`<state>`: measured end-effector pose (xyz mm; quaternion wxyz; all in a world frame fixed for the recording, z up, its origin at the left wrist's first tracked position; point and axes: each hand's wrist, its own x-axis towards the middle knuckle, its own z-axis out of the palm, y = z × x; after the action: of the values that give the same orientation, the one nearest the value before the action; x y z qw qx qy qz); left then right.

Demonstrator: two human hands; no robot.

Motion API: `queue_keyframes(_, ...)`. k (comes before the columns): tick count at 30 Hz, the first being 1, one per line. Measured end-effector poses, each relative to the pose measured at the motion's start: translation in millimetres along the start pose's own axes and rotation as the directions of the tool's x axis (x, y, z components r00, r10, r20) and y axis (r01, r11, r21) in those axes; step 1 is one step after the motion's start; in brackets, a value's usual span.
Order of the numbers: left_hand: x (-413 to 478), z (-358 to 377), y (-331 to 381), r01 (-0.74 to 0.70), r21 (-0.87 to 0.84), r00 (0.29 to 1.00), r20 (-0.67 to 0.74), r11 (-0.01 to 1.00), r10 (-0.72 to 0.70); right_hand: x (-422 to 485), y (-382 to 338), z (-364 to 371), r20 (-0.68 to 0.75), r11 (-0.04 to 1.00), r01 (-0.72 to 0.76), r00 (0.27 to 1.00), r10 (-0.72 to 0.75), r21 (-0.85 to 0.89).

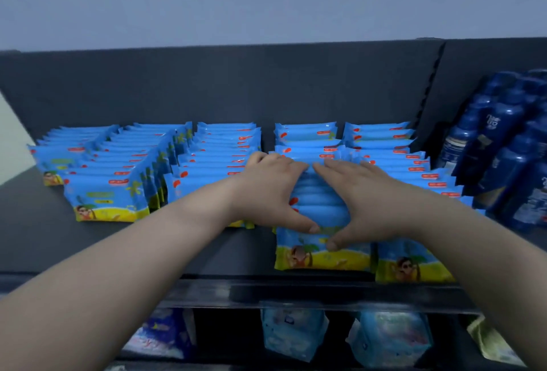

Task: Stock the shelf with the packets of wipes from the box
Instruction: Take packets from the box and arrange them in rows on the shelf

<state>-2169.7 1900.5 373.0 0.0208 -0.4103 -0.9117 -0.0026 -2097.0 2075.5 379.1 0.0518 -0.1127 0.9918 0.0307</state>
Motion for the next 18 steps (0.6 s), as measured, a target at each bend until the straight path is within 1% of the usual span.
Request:
queue_keyframes(2,-1,1,0,-0.04,-0.016,0.999,-0.003,0.999,0.04,8,-1,-4,0.052,1.0,-0.009,0.999,0.009,-0.001)
queue_keyframes(4,1,-8,-6,-0.035,-0.06,0.998,0.051,0.998,0.038,14,-2,-7,0.076,1.0,-0.018,0.997,0.018,-0.007)
queue_keyframes(6,14,-21,-20,0.023,-0.115,0.991,0.131,0.993,-0.008,15,-3,-8,0.062,0.999,-0.019,0.998,0.021,-0.032)
queue_keyframes(9,49,-30,-41,0.134,-0.21,0.974,0.206,0.968,-0.09,12,-6,-10,0.045,0.999,-0.025,0.999,0.026,-0.036)
queue_keyframes(10,59,-29,-44,0.141,-0.191,0.967,0.237,0.971,-0.094,11,-7,-11,0.048,0.999,-0.034,0.998,0.036,-0.03)
queue_keyframes(12,72,-25,-46,0.081,-0.099,0.959,0.279,0.992,-0.051,13,-6,-13,0.054,0.998,-0.049,0.997,0.05,-0.03)
queue_keyframes(13,77,-23,-47,0.039,-0.084,0.96,0.28,0.996,-0.015,14,-6,-14,0.063,0.998,-0.053,0.997,0.055,-0.039)
queue_keyframes(16,81,-28,-47,-0.088,-0.139,0.955,0.269,0.986,0.124,21,-5,-19,0.132,0.993,-0.096,0.986,0.104,-0.063)
queue_keyframes(18,80,-34,-48,-0.177,-0.169,0.937,0.272,0.97,0.218,26,-5,-21,0.177,0.99,-0.125,0.975,0.136,-0.07)
